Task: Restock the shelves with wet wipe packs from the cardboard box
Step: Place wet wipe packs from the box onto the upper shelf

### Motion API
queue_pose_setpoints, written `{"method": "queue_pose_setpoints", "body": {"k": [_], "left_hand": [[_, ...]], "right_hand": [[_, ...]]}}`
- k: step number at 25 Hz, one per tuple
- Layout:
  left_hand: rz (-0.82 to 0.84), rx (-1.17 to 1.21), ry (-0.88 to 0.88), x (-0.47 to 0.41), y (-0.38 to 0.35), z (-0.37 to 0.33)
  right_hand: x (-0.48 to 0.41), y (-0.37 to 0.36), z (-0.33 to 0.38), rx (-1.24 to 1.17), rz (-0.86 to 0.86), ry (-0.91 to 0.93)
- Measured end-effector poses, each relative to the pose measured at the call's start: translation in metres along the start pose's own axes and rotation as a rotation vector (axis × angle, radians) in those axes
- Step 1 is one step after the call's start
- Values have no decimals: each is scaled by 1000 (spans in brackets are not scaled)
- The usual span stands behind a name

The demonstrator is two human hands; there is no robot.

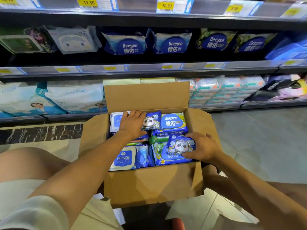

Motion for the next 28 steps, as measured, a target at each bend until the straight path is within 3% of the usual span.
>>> {"method": "queue_pose_setpoints", "body": {"k": [14,21,28], "left_hand": [[-64,-17,-10,-8,16,-16],[-173,-90,-33,8,80,-17],[-339,-218,-71,30,177,-3]], "right_hand": [[1,22,2,-55,-33,24],[15,61,23,-49,-121,61],[46,146,37,-30,-330,144]]}}
Point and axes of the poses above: each hand's wrist, its own x-axis away from the middle knuckle, its own y-axis out of the back of the hand, z = x × y, the point moved 3 cm from there along -x, towards the middle knuckle, and after that the axes turned 13 degrees about -y, right-handed, at the moved point
